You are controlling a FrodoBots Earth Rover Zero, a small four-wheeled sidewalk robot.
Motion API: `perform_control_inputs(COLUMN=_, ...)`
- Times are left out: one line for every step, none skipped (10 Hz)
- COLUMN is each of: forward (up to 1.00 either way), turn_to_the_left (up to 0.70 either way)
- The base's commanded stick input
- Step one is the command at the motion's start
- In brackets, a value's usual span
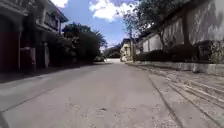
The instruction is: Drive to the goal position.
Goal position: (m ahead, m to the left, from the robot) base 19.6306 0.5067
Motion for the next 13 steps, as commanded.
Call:
perform_control_inputs(forward=0.7, turn_to_the_left=0.0)
perform_control_inputs(forward=0.7, turn_to_the_left=0.0)
perform_control_inputs(forward=0.7, turn_to_the_left=0.0)
perform_control_inputs(forward=0.7, turn_to_the_left=0.0)
perform_control_inputs(forward=0.7, turn_to_the_left=0.0)
perform_control_inputs(forward=0.7, turn_to_the_left=0.0)
perform_control_inputs(forward=0.7, turn_to_the_left=-0.17)
perform_control_inputs(forward=0.7, turn_to_the_left=-0.35)
perform_control_inputs(forward=0.7, turn_to_the_left=-0.35)
perform_control_inputs(forward=0.7, turn_to_the_left=-0.24)
perform_control_inputs(forward=0.7, turn_to_the_left=-0.07)
perform_control_inputs(forward=0.7, turn_to_the_left=0.0)
perform_control_inputs(forward=0.7, turn_to_the_left=0.0)
